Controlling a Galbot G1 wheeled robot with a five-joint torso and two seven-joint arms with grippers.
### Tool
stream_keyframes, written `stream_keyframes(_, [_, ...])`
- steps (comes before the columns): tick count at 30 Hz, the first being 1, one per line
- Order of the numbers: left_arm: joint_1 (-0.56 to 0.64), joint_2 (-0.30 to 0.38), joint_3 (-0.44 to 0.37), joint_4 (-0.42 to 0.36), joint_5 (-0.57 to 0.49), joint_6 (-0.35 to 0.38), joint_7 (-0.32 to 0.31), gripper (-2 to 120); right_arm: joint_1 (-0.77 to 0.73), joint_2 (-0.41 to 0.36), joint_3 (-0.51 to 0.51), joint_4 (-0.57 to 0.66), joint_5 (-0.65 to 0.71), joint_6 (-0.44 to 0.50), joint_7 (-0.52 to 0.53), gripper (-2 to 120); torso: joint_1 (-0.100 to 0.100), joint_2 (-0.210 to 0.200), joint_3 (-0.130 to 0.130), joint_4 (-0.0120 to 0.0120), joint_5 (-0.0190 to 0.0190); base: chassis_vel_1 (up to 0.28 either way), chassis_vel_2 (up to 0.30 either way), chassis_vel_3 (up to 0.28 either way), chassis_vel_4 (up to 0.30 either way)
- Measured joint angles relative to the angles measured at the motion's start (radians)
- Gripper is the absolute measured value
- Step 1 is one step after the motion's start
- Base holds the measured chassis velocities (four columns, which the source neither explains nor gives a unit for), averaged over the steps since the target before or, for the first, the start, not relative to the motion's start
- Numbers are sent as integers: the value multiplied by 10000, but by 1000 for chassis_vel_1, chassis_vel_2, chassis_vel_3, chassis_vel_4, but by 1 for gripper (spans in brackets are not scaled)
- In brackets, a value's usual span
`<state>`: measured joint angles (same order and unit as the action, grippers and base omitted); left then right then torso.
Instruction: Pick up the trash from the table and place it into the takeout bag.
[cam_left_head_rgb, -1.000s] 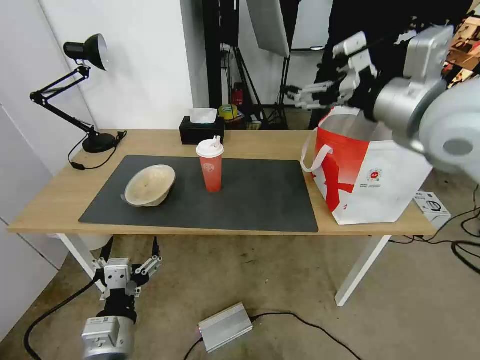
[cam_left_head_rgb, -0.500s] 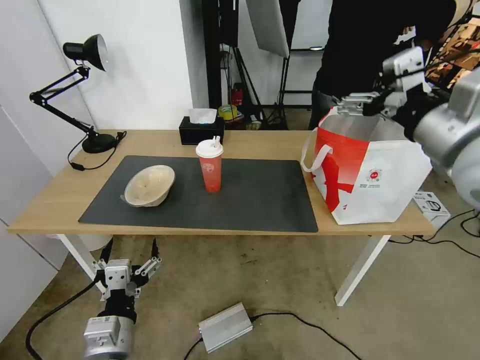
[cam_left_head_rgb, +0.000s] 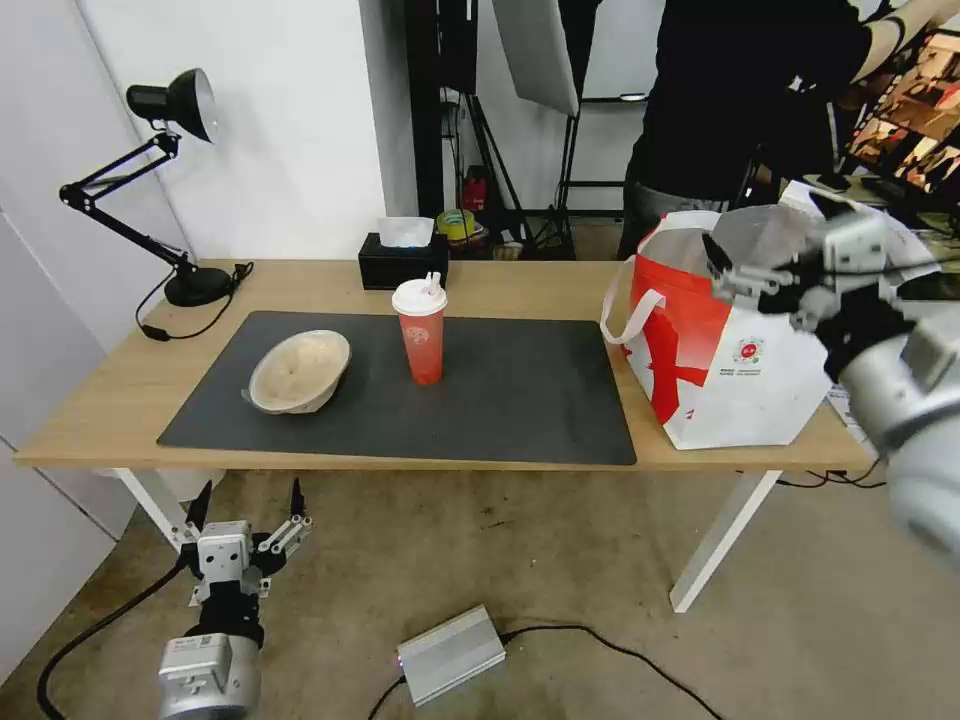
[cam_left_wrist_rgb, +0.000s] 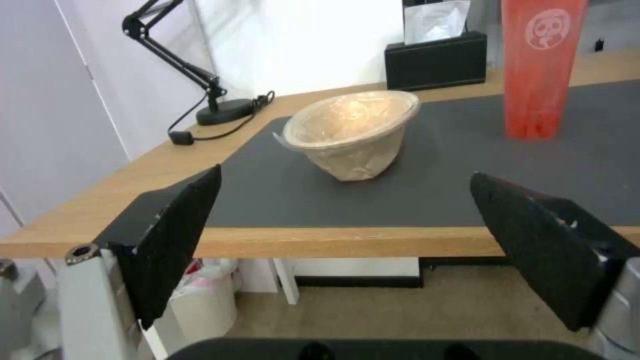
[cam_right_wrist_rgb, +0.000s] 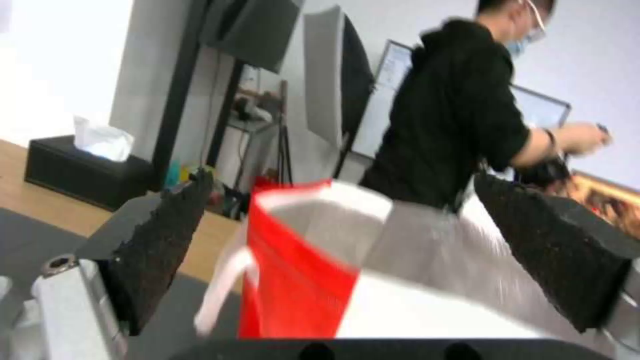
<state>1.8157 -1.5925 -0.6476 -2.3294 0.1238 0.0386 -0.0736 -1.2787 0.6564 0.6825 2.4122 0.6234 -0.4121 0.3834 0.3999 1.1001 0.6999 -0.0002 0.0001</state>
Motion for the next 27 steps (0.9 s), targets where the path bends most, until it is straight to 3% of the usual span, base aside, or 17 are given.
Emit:
stream_keyframes(7, [39, 1, 8, -31, 5, -5, 9, 100, -1441, 1237, 284, 209, -895, 630, 145, 100, 0, 0, 0, 2, -2, 0, 0, 0, 0])
stream_keyframes(11, [28, 2, 16, -1, 6, -8, 12, 100, -2725, 2272, 206, 195, -1196, 1616, -691, 100, -1, 0, 0, 0, -2, 0, 0, 0, 0])
stream_keyframes(18, [4, 4, 29, 64, 7, -32, 12, 100, -3200, 2843, -324, 163, -1623, 1952, -1096, 100, 0, 0, 0, 2, -3, 0, 0, 0, 0])
stream_keyframes(27, [-1, 5, 20, 149, 4, -85, 8, 100, -3662, 3392, -987, -161, -2490, 2079, -718, 100, -1, 0, 1, 2, -2, 0, 0, 0, 0])
